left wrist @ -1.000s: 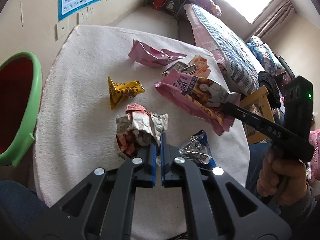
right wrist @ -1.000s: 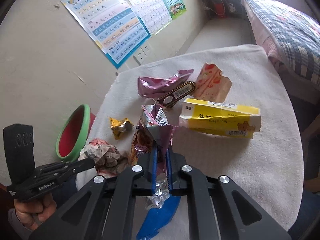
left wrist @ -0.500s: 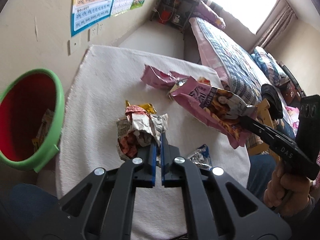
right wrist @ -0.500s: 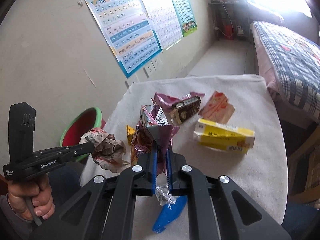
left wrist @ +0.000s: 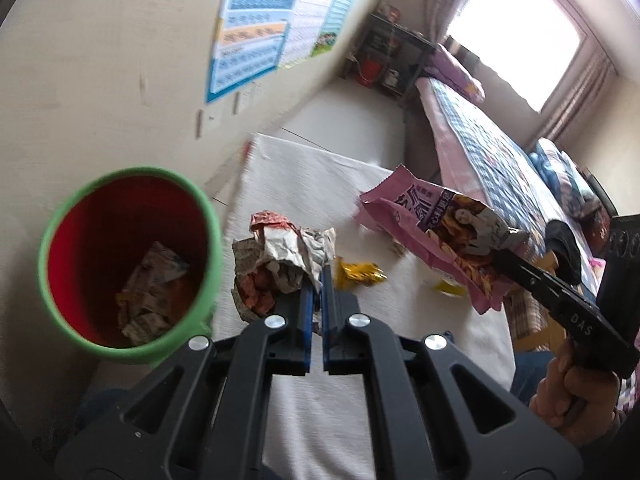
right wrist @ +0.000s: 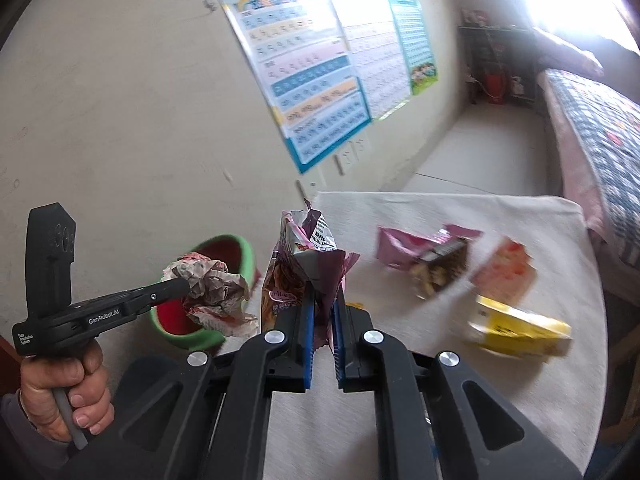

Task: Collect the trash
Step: 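Carry the paper and pink wrapper over the red bucket and release both, then move both grippers back toward the remaining trash on the table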

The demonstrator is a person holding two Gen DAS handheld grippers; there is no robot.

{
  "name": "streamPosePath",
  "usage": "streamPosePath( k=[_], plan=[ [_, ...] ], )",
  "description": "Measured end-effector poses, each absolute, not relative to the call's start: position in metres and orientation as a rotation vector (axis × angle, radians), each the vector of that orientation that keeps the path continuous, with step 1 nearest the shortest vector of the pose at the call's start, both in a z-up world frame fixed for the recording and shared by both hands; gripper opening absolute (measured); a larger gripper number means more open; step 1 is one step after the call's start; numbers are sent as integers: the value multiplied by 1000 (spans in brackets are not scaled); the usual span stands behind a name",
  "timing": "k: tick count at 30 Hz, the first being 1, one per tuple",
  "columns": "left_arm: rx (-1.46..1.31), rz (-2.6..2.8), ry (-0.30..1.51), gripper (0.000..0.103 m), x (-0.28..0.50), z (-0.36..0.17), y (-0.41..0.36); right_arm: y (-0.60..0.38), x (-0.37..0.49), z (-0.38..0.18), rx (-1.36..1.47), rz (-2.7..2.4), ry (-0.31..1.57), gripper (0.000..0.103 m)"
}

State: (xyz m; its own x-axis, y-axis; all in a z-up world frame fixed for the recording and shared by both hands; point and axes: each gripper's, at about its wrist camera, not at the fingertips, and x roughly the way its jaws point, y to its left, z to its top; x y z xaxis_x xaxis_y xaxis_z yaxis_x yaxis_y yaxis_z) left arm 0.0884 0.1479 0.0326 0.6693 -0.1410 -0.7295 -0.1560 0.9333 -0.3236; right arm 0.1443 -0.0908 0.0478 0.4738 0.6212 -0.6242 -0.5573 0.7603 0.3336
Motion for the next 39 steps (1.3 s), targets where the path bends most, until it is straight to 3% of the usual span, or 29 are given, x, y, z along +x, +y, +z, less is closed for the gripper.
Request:
streamPosePath(
  k=[15,34,35,37,38,39],
  plan=[
    [-431,197,782,2,49,44,243,36,138,55,32,891,806,8],
    [-472,270,790,3,33,30,297,132,136,25,-85,951,865,9],
    [-474,273,793,5,33,29,298,135,137,23,-89,953,871,12],
    [-474,284,795,29,32,28,299,139,139,20,-97,940,882,27],
    [-479,292,779,48,29,28,300,140,140,17,-94,943,893,44],
    [-481,296,771,57,27,29,301,140,141,16,-91,944,896,49]
  ],
)
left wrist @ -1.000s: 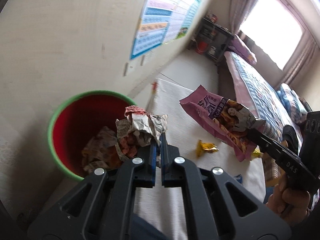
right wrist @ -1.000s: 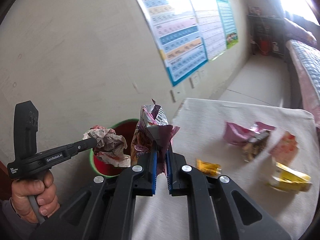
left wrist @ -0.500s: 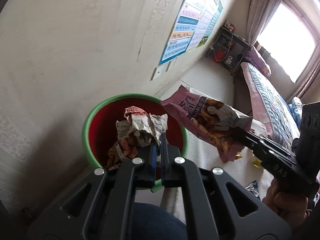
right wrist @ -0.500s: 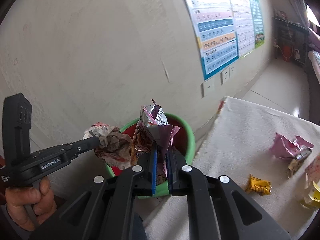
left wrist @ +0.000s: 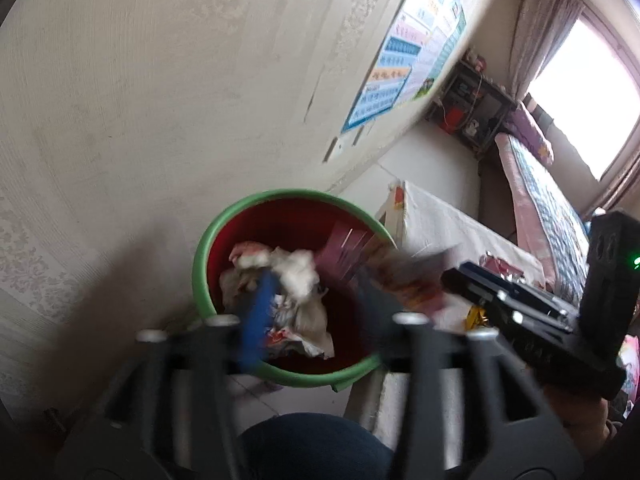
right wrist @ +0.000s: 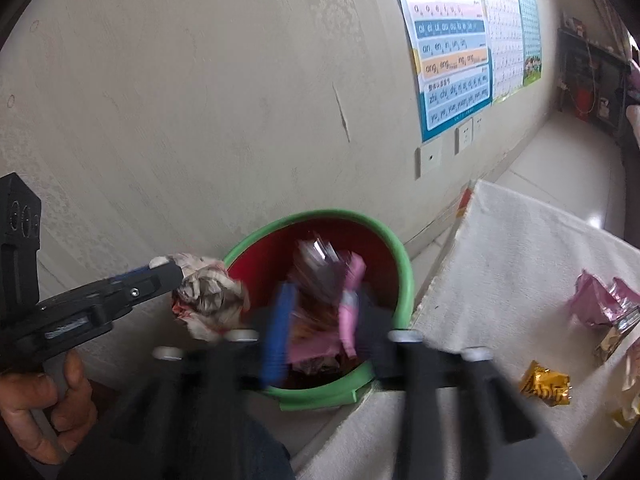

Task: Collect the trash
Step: 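Move both grippers back toward the remaining trash on the table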

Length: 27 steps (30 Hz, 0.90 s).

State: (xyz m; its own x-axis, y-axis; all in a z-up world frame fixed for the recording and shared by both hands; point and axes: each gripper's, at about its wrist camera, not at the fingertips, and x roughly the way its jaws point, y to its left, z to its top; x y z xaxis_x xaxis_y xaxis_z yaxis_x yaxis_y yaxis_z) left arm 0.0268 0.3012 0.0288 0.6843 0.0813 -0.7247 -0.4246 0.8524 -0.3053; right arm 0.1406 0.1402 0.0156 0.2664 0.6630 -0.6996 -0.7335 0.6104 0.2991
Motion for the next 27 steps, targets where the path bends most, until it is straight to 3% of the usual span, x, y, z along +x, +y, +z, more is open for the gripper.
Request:
streamPosePath(
  k=[2,5,11,17,27],
  plan=[
    [-486,302,767,64,23,27,302,138,140,12,-96,941,899,53],
    [-504,311,774,76,19,21,305,131,139,5,-90,931,913,72],
    [-512,330,774,96,14,17,302,111,134,8,-89,896,902,89],
    [-458,329,793,97,20,19,285,86,126,18,-110,849,873,95],
    [-401,194,819,97,43,22,231,12,126,20,-94,734,882,96]
  ],
)
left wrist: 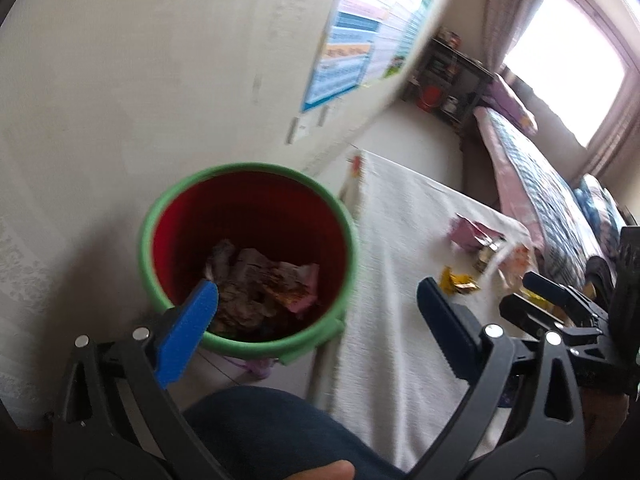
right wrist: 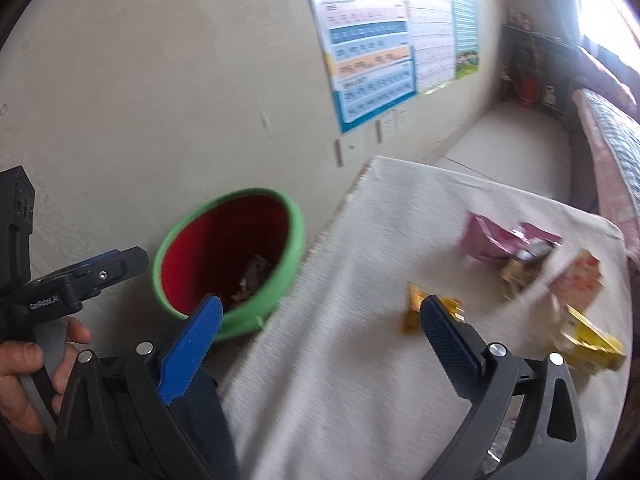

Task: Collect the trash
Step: 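Move both grippers back toward the remaining trash on the table, then grasp the yellow candy wrapper with the left gripper while the right grasps the yellow box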

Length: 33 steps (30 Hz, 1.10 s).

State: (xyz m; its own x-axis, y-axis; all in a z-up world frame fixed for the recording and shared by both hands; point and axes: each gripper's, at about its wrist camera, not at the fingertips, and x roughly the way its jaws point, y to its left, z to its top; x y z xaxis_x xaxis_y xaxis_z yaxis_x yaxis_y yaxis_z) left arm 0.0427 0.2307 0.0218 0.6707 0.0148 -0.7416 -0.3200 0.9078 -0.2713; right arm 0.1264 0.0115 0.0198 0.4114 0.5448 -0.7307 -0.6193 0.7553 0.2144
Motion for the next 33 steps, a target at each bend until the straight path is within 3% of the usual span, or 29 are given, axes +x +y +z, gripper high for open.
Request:
streamPosePath(
  k=[17,33],
  plan=[
    [-311,-19,887,97,85,14,120,-124,143,19,-46,488,869,96],
    [-257,-96,957,97,128,-7,63,-208,166,-5,-17,323,903,96]
  ],
)
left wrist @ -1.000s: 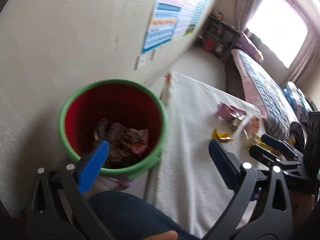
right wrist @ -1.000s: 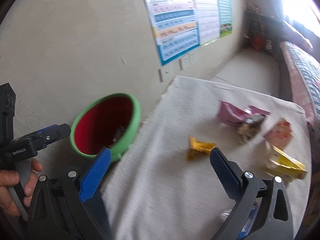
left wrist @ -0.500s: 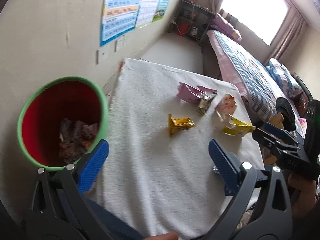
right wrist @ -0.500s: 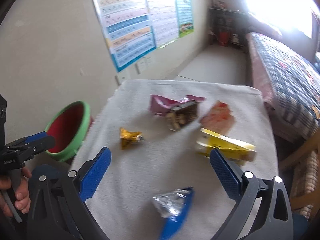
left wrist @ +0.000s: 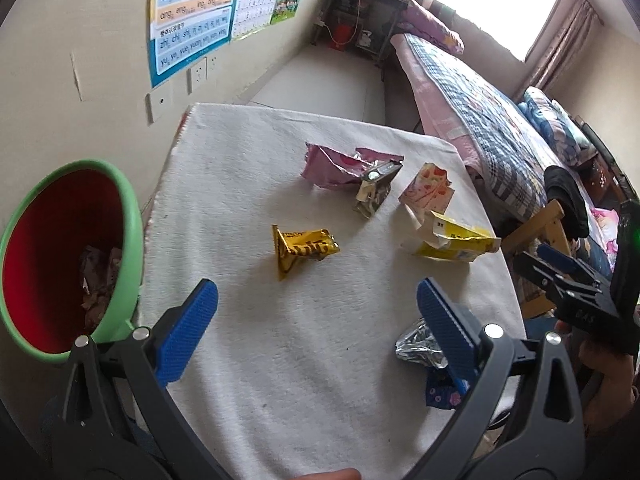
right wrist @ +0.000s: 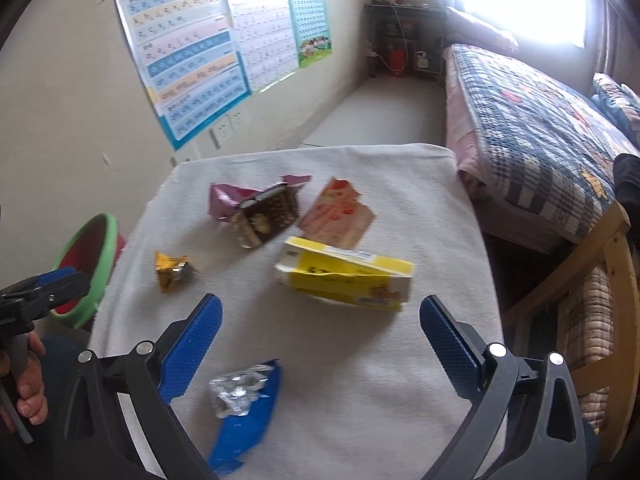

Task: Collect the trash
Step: 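Grasp the yellow candy wrapper with the left gripper while the right grasps the yellow box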

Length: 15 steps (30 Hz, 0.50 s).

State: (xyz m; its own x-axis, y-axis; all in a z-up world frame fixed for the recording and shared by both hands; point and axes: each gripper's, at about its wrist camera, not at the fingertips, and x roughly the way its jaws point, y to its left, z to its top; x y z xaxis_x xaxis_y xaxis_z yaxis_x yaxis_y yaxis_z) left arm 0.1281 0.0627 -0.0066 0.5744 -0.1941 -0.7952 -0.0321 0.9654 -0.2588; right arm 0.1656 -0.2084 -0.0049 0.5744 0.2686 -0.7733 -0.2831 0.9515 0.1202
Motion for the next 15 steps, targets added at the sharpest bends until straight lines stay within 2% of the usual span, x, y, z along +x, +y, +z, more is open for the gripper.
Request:
streamPosePath(
  k=[15],
  plan=[
    [-223,-73,1032,97,164,-48,58,-195,201,-51,-352,345,905,95]
  ],
)
